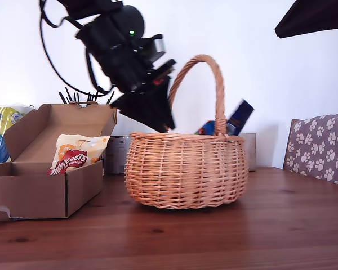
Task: Move the bags of Easter eggs from the cardboard box on the left into the woven basket on the right side.
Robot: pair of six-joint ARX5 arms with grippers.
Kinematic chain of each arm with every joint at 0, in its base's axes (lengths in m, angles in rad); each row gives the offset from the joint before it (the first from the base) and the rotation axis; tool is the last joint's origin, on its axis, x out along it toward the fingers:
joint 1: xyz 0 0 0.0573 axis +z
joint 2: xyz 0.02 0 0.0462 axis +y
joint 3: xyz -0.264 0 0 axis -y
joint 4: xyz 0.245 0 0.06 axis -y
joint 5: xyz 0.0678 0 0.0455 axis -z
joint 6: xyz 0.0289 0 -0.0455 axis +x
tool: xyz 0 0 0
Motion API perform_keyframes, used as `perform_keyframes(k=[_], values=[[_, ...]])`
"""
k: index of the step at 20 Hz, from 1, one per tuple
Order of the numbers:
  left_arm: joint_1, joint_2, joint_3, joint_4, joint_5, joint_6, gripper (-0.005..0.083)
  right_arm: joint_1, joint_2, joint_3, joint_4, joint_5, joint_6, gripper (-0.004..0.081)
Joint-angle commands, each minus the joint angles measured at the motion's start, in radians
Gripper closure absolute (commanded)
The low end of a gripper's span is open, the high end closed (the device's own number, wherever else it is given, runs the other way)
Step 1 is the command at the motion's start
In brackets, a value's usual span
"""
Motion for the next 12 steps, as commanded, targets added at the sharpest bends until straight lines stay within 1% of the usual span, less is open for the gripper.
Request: perform_keyframes(k=[1, 2, 4, 7, 9, 10, 12], values=[[0.002, -0.031, -0.018, -0.016, 0.014, 0.017, 0.0702, 0.005, -0.001, 0.002, 0.007, -0.003, -0.003, 0.0782], [0.003, -0.044, -0.018, -0.026, 0.017, 0.041, 0.0721, 0.005, -0.001, 0.002, 0.007, -0.003, -0.003, 0.0782], [0.007, -0.077, -0.018, -0.041, 0.013, 0.082, 0.0800, 0.005, -0.001, 0.002, 0.007, -0.002, -0.003, 0.0782], [0.011, -0.143, -0.032, -0.024, -0.047, 0.090, 0.0797, 0.005, -0.001, 0.002, 0.007, 0.001, -0.003, 0.0782], [0.027, -0.188, -0.056, 0.010, -0.056, 0.090, 0.0797, 0.005, -0.001, 0.002, 0.008, 0.001, -0.003, 0.0782], [0.039, -0.211, -0.081, 0.036, -0.055, 0.091, 0.0797, 0.005, -0.001, 0.002, 0.009, 0.001, -0.003, 0.0782], [0.071, -0.273, -0.172, 0.109, -0.051, 0.091, 0.0797, 0.005, -0.001, 0.002, 0.009, 0.001, -0.002, 0.0782]])
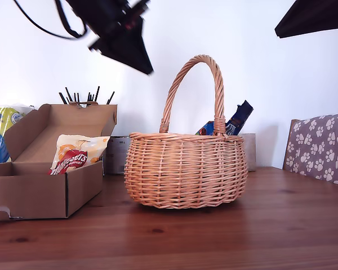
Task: Move the bags of Easter eggs from the cardboard box on the left into the woven basket on the right side.
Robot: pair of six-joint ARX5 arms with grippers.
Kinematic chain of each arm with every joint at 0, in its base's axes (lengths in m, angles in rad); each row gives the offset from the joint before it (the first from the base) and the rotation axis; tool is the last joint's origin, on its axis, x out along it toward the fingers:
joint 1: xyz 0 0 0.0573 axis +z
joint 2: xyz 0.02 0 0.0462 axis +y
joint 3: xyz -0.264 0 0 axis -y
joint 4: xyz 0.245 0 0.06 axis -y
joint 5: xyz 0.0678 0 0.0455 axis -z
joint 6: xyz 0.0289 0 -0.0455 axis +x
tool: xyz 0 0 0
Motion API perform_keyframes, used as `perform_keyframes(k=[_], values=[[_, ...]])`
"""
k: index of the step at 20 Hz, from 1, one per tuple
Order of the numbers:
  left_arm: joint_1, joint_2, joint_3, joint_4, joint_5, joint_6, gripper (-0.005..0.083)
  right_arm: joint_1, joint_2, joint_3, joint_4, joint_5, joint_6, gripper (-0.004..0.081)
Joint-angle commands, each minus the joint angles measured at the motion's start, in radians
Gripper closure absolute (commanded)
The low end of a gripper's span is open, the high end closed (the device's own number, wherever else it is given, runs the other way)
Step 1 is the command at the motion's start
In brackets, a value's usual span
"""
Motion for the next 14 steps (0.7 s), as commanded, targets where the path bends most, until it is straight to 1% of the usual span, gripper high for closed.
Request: perform_keyframes(k=[1, 4, 6, 10, 12, 14], values=[[0.033, -0.017, -0.116, 0.053, 0.002, 0.004, 0.0797, 0.005, 0.000, 0.002, 0.009, 0.000, -0.002, 0.0782], [0.095, -0.150, -0.342, 0.204, 0.004, 0.003, 0.0797, 0.005, 0.000, 0.002, 0.008, 0.000, -0.002, 0.0782], [0.151, -0.241, -0.494, 0.304, 0.014, 0.005, 0.0797, 0.005, 0.000, 0.002, 0.006, 0.000, -0.002, 0.0782], [0.306, -0.418, -0.781, 0.542, 0.147, 0.011, 0.0797, 0.005, 0.000, 0.002, 0.002, 0.000, -0.002, 0.0782], [0.378, -0.482, -0.884, 0.621, 0.198, 0.011, 0.0797, 0.005, 0.000, 0.002, 0.002, 0.000, -0.002, 0.0782], [0.417, -0.508, -0.929, 0.627, 0.217, 0.009, 0.0797, 0.005, 0.000, 0.002, 0.002, 0.000, -0.002, 0.0782]])
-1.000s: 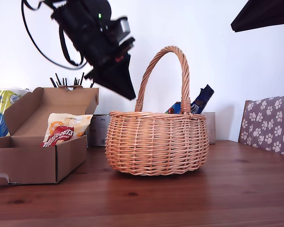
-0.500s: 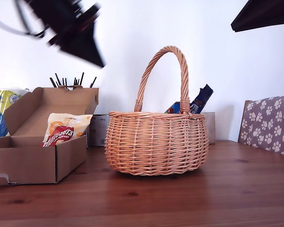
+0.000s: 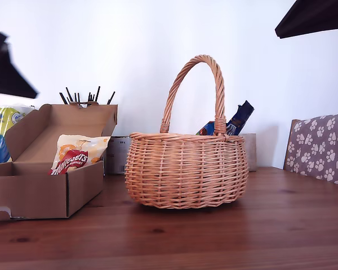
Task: Move the bags of Easter eggs from the cardboard box on the left into the woven basket on the right side.
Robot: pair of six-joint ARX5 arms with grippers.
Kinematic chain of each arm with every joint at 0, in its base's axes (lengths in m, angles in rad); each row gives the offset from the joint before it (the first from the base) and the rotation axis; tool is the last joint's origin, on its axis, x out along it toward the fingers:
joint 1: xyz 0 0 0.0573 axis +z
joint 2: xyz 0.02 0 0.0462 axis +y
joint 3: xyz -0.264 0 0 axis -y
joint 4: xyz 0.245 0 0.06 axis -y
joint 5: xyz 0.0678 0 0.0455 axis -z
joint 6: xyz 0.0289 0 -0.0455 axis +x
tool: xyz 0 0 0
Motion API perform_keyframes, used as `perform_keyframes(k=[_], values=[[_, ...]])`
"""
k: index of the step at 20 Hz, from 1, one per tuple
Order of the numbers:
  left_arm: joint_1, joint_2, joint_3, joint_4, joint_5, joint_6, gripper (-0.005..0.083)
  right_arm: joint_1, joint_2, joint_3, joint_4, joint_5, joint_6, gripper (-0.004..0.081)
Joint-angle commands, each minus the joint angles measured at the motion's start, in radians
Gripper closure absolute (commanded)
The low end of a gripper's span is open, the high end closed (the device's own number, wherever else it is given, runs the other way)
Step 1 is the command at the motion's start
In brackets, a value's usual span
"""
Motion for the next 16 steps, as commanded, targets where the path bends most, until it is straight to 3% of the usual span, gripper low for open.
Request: perform_keyframes(k=[1, 2, 3, 6, 7, 12, 16], values=[[-0.006, 0.015, -0.026, -0.006, 0.021, -0.004, 0.0797, 0.005, -0.001, 0.002, 0.003, 0.000, -0.002, 0.0782], [-0.007, 0.020, -0.026, -0.011, 0.028, -0.004, 0.0793, 0.005, -0.001, 0.002, 0.003, 0.000, -0.002, 0.0782], [-0.011, 0.035, -0.026, 0.002, 0.048, -0.006, 0.0715, 0.005, -0.001, 0.002, 0.000, 0.000, -0.002, 0.0782], [-0.053, 0.108, -0.026, 0.101, 0.002, 0.011, 0.0074, 0.005, -0.001, 0.002, -0.004, 0.000, -0.002, 0.0782], [-0.066, 0.138, -0.026, 0.148, -0.023, 0.034, -0.0008, 0.005, -0.001, 0.002, -0.006, 0.000, -0.002, 0.0782], [-0.108, 0.308, -0.008, 0.405, -0.144, 0.079, -0.0014, 0.005, -0.001, 0.002, -0.019, 0.000, -0.002, 0.0782], [-0.112, 0.446, 0.065, 0.449, -0.207, 0.074, -0.0014, 0.005, -0.001, 0.002, -0.019, 0.000, -0.002, 0.0782]])
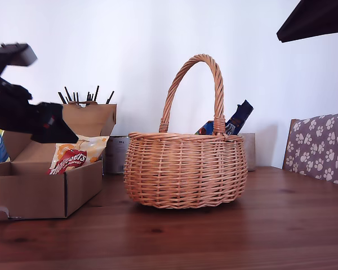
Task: Move the bags of Easter eggs from the cardboard box on the left into the woven basket on the right side.
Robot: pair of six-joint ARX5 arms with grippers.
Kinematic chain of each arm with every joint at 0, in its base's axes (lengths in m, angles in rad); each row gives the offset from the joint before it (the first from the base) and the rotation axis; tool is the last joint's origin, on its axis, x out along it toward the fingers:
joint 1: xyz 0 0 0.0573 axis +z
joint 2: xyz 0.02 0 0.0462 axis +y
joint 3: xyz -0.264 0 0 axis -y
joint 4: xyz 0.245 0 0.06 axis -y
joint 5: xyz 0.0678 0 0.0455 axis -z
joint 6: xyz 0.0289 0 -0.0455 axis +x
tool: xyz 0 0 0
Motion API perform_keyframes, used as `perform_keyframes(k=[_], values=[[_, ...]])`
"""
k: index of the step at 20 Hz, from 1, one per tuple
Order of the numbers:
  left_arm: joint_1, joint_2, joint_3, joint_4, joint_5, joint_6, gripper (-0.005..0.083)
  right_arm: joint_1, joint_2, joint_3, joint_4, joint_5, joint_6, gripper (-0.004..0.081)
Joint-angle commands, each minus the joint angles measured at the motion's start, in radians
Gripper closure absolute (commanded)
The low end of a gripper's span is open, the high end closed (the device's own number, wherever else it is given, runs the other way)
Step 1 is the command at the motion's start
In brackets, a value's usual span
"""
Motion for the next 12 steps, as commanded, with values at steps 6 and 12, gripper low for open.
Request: perform_keyframes(k=[6, 12], values=[[0.001, 0.208, 0.148, 0.002, -0.058, 0.000, -0.0014, 0.005, -0.001, 0.002, 0.004, 0.000, -0.002, 0.0782], [0.001, 0.336, 0.273, -0.095, -0.093, -0.002, -0.0014, 0.005, -0.001, 0.002, 0.004, 0.000, -0.002, 0.0782]])
